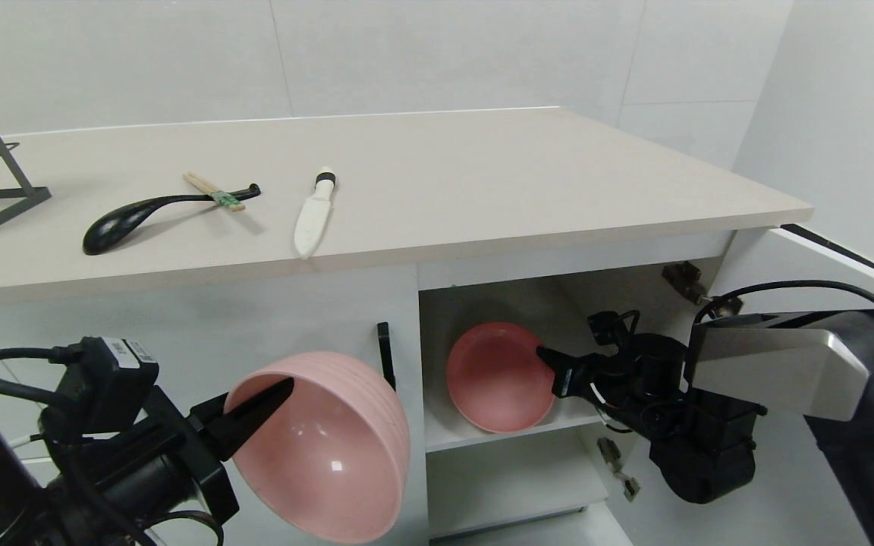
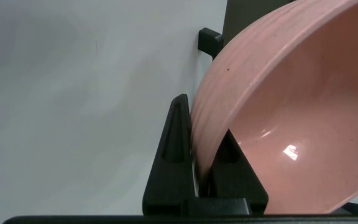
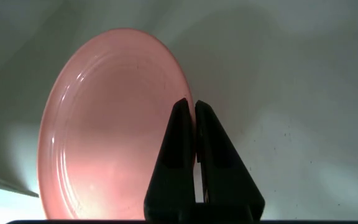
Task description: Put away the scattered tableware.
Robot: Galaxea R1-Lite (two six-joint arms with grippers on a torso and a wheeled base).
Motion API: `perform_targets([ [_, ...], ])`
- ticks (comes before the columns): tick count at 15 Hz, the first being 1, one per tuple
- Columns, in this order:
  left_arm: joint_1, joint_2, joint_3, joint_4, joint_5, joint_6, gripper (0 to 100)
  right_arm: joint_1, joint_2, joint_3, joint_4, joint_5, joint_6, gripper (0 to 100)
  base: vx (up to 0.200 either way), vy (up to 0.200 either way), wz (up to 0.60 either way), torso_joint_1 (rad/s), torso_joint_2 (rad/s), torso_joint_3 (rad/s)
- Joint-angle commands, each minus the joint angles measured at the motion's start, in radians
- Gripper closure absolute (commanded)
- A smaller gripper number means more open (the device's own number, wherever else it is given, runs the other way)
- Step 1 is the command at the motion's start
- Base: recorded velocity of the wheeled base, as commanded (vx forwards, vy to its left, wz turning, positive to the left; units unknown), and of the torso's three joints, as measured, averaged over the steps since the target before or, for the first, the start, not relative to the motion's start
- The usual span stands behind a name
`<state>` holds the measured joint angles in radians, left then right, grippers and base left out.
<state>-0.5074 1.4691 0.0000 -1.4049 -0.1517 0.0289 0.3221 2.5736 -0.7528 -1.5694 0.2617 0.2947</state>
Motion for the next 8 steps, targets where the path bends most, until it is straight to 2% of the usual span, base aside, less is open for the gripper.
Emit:
perform_targets([
  [1,0.000,0.005,0.000,0.000,0.000,0.000,100,-0.006,0.040,-0.031,-0.001,0.001,0.000,100,0.000,0.000,0.00,0.000,0.00,0.000],
  [4,-0.002,0.005,0.000,0.000,0.000,0.000,100,-0.005,0.100,-0.106,-0.001,-0.078,0.026,100,0.000,0.000,0.00,0.000,0.00,0.000],
  [8,-0.002,0.007,0.000,0.000,0.000,0.000,100,0.005,0.143,-0.152,-0.001,-0.085,0.046,100,0.000,0.000,0.00,0.000,0.00,0.000],
])
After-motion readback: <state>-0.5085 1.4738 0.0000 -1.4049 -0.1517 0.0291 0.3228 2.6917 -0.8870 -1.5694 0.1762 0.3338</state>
